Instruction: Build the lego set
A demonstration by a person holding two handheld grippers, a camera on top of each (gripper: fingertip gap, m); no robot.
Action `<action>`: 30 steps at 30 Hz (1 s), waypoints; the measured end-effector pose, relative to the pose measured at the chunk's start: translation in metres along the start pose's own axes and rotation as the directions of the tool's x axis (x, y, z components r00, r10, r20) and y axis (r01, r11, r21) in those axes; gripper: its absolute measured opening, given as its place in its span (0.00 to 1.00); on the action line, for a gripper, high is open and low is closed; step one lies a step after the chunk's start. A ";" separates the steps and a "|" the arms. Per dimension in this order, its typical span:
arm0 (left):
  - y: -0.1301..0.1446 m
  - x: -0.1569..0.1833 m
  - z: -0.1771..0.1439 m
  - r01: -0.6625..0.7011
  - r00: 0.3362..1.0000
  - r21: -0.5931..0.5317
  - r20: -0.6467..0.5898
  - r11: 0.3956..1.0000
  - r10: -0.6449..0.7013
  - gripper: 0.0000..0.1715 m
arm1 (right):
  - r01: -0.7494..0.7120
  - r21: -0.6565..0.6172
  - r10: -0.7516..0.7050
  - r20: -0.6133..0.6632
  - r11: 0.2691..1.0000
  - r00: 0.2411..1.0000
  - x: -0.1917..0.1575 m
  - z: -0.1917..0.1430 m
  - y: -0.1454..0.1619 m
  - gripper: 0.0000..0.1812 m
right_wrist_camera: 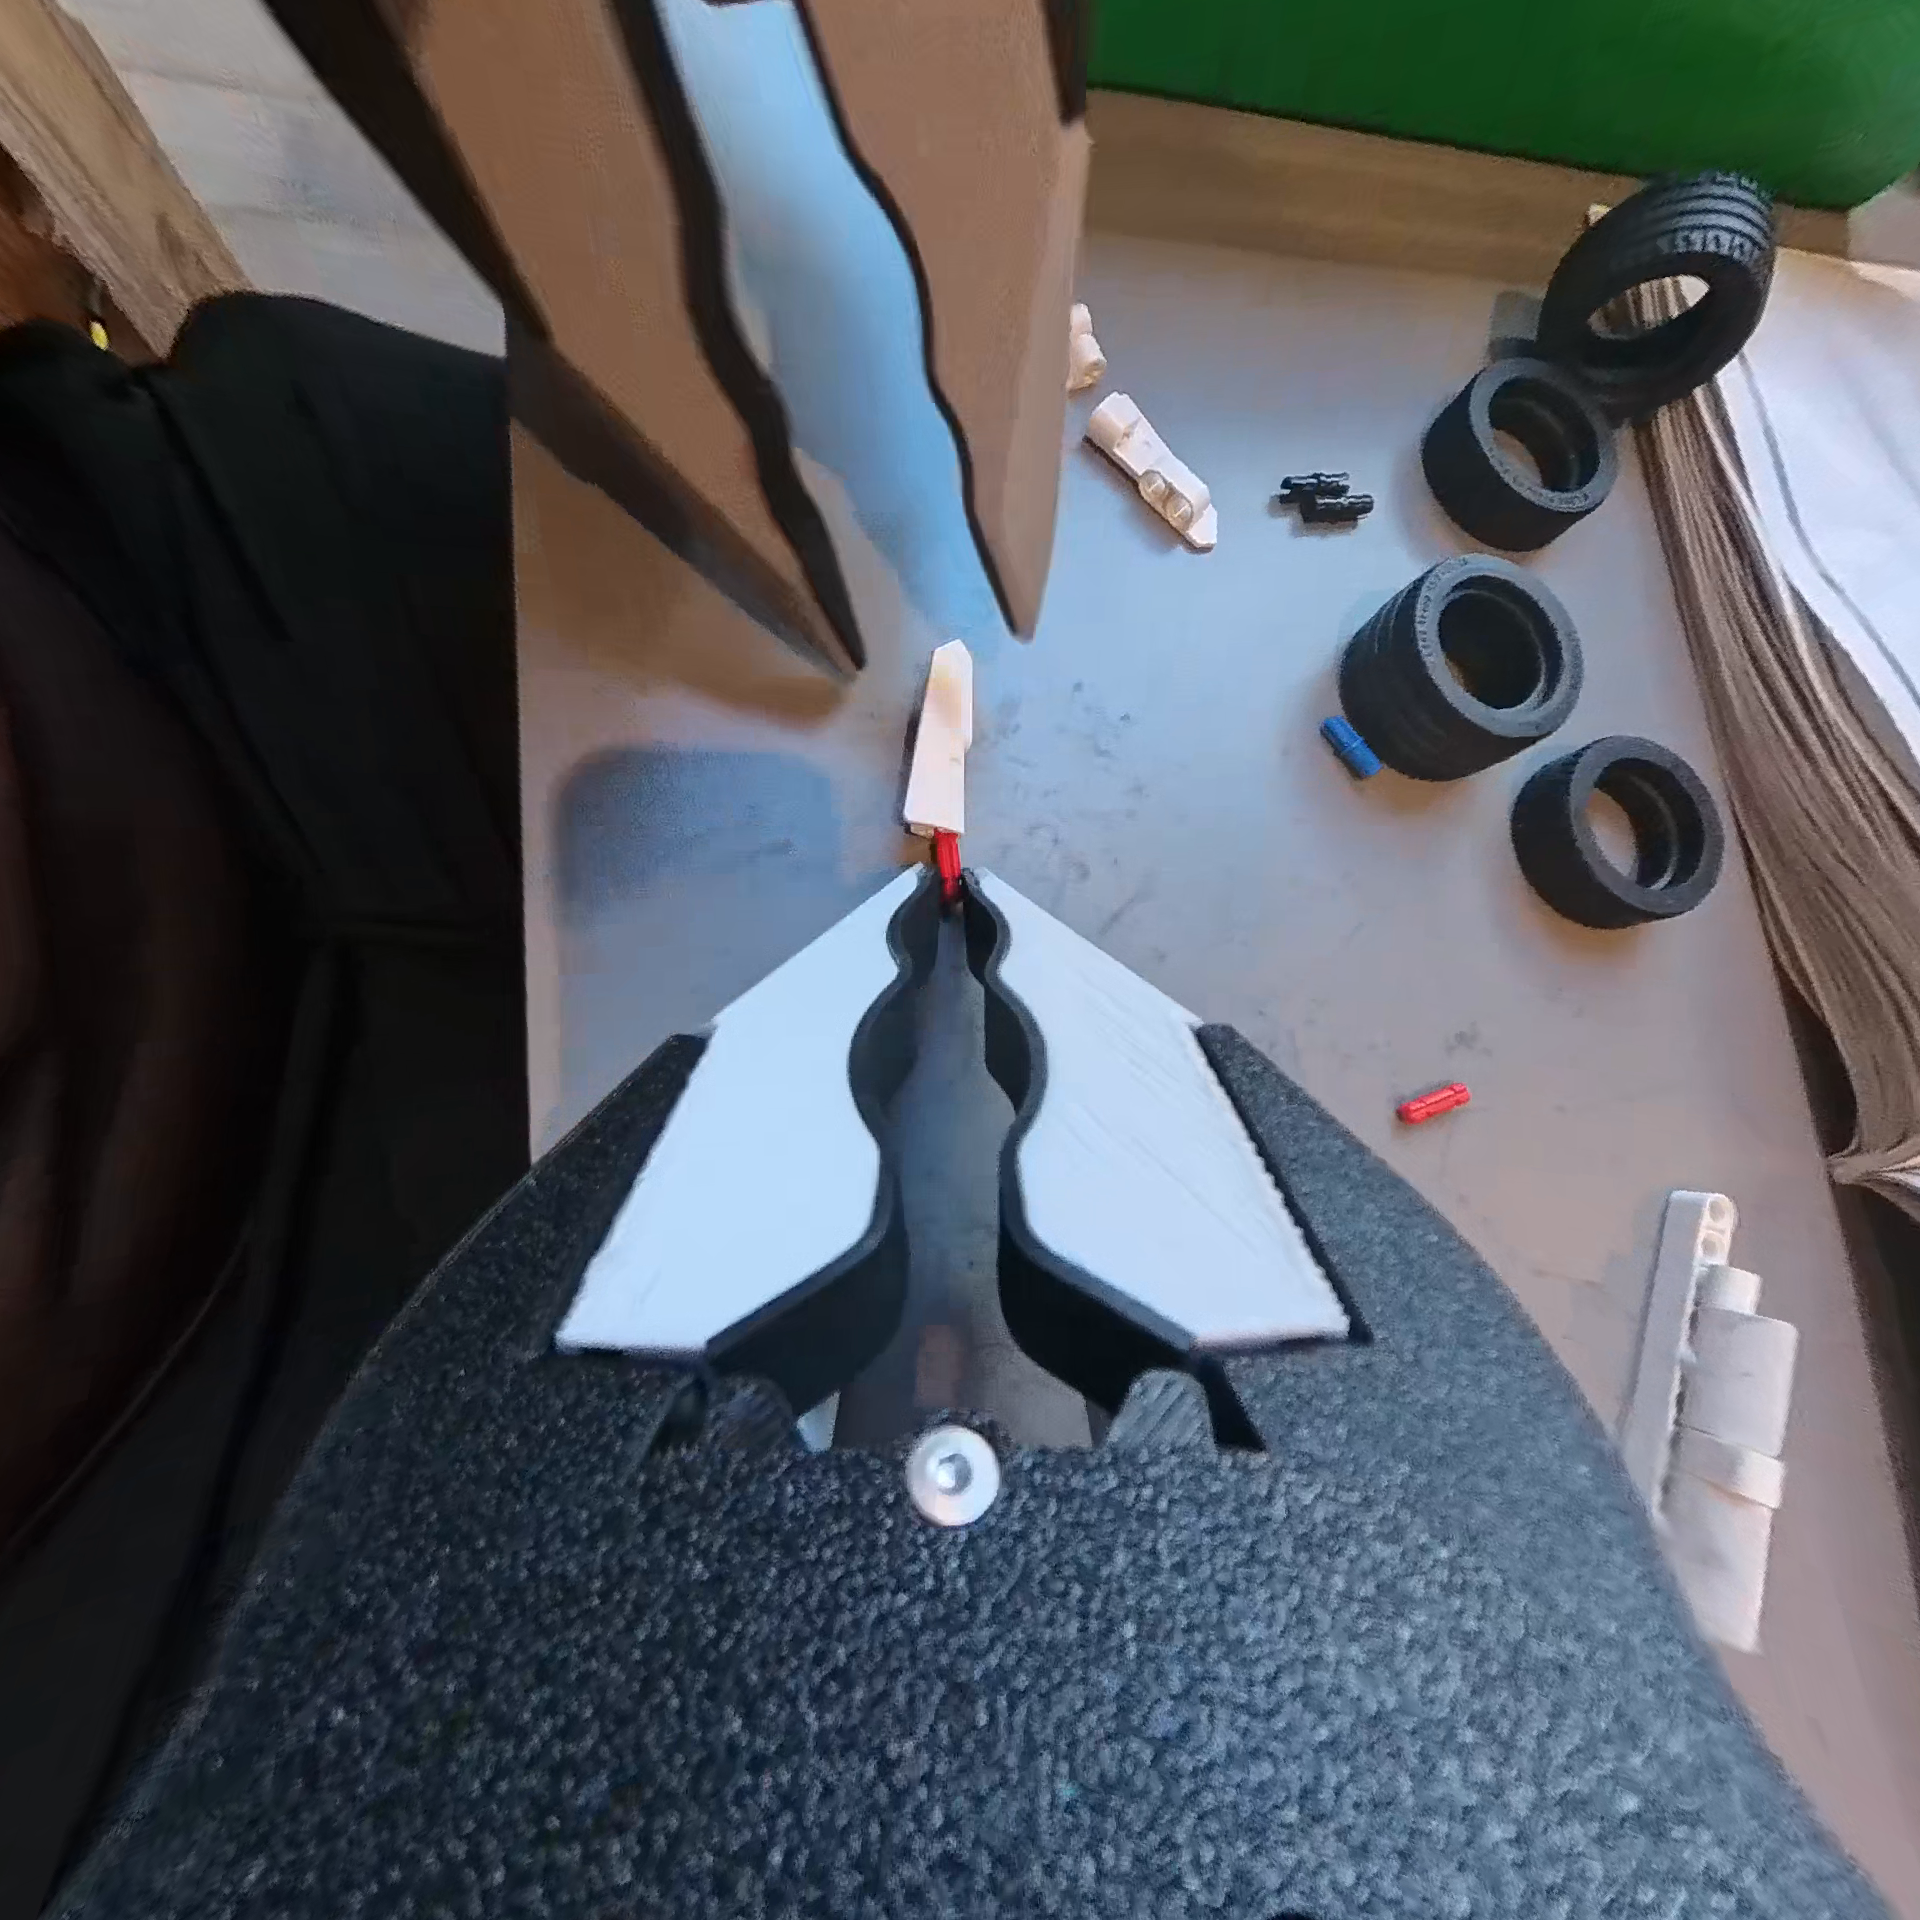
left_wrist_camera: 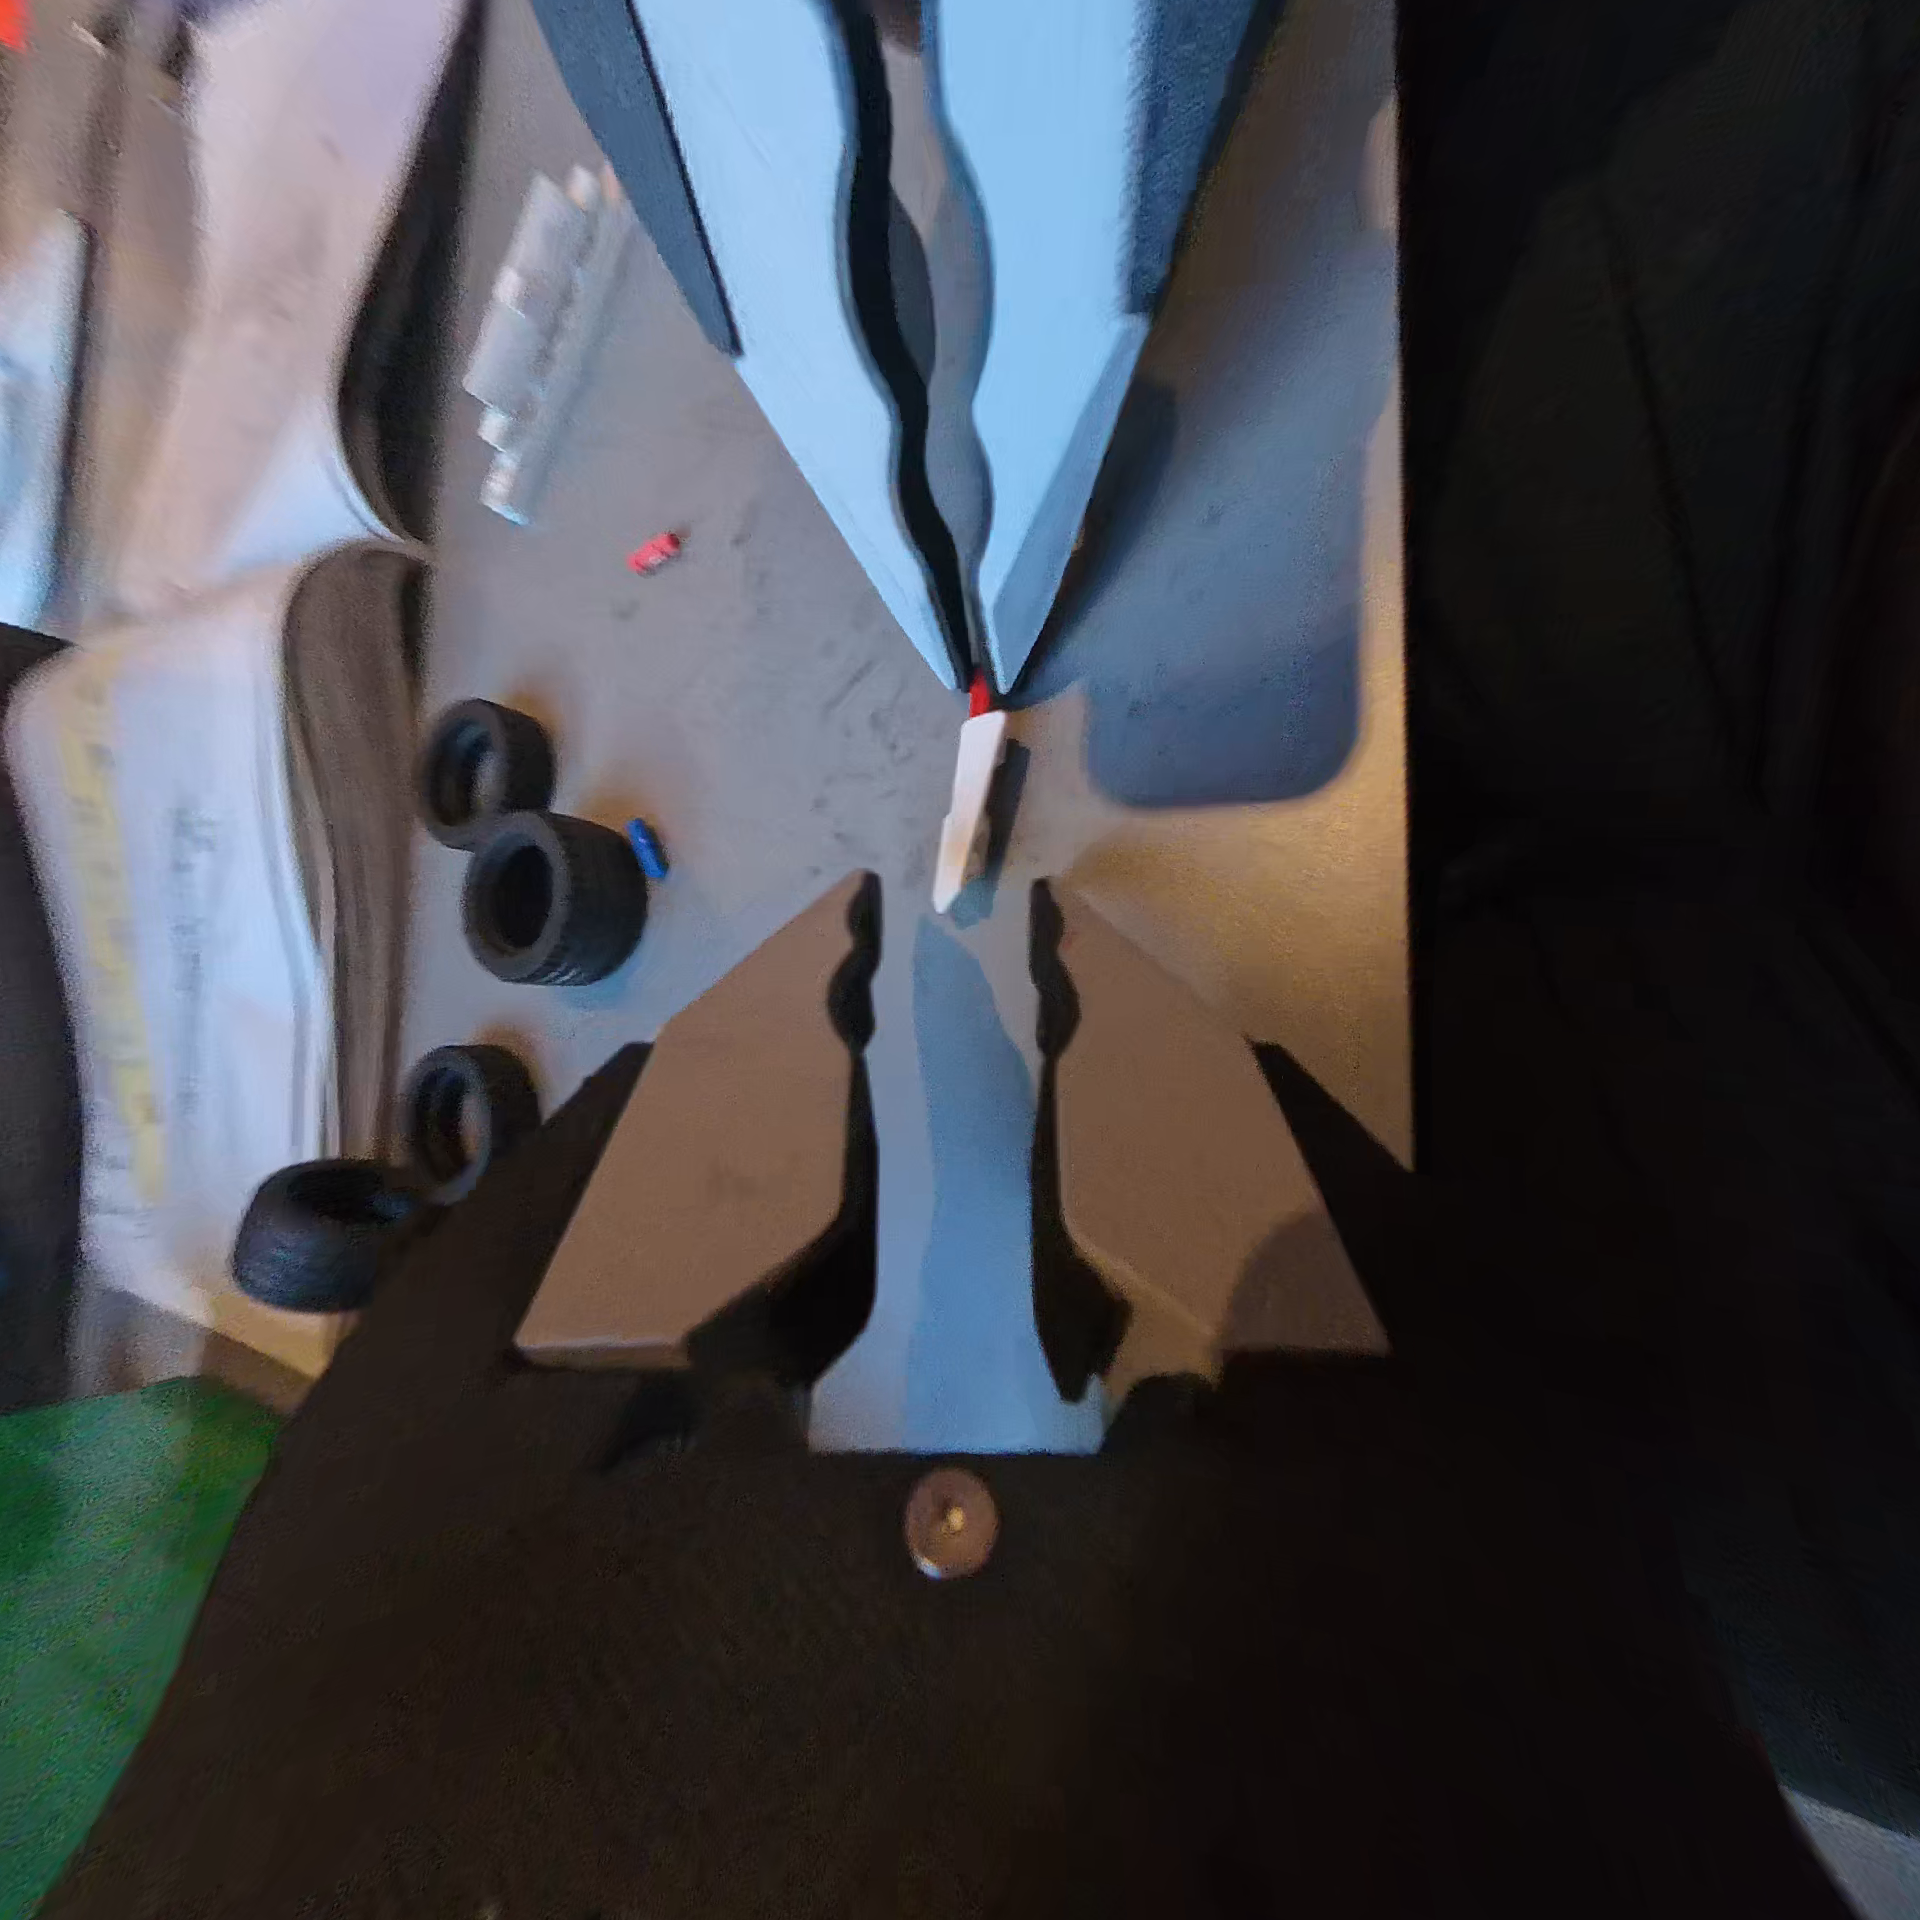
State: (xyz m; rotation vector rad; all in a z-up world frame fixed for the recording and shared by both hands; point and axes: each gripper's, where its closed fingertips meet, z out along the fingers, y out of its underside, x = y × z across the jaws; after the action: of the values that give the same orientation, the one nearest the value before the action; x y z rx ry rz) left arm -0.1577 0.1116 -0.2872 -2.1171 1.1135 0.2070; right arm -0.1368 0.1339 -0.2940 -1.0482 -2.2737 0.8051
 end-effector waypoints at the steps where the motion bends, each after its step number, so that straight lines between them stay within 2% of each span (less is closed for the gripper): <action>1: 0.002 0.000 0.004 0.017 0.999 -0.027 -0.028 0.999 -0.017 0.14 | 0.026 -0.009 -0.027 -0.014 1.000 1.000 0.000 -0.001 0.000 0.02; 5: -0.003 0.000 0.014 0.027 0.997 -0.053 -0.070 0.998 -0.031 0.04 | 0.087 -0.037 -0.089 -0.055 0.995 0.995 -0.001 -0.002 0.001 0.02; 12: -0.008 -0.005 0.020 0.050 0.998 -0.030 -0.031 0.998 -0.051 0.03 | -0.095 0.009 0.094 0.040 0.995 0.995 0.000 -0.003 0.004 0.02; 15: -0.009 -0.006 0.021 0.036 0.999 -0.059 -0.025 0.998 -0.038 0.04 | -0.159 0.027 0.156 0.075 0.987 0.985 0.002 -0.005 0.002 0.02; 18: -0.012 -0.006 0.022 -0.128 0.991 -0.030 0.037 0.991 0.129 0.03 | -0.205 0.030 0.199 0.138 0.978 0.970 0.000 -0.008 0.003 0.06; 20: -0.013 -0.007 0.022 -0.279 0.954 0.022 0.119 0.960 0.274 0.03 | -0.215 0.057 0.199 0.209 0.975 0.957 -0.006 -0.014 0.001 0.10; 22: -0.012 -0.008 0.021 -0.363 0.919 0.030 0.179 0.931 0.352 0.03 | -0.210 0.081 0.178 0.289 0.974 0.940 -0.015 -0.020 -0.002 0.12; 27: -0.017 0.008 0.015 -0.471 0.876 0.059 0.146 0.880 0.460 0.03 | -0.084 0.060 0.069 0.220 0.995 0.973 -0.014 -0.017 0.007 0.12; 30: -0.018 0.009 0.014 -0.536 0.837 0.064 0.171 0.842 0.520 0.03 | 0.017 0.052 -0.028 0.238 0.999 0.971 -0.025 -0.015 0.009 0.11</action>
State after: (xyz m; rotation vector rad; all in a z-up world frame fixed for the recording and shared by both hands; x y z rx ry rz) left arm -0.1358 0.1217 -0.2923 -1.6221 1.5637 0.5401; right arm -0.1079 0.1236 -0.2944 -0.9451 -2.4450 1.0207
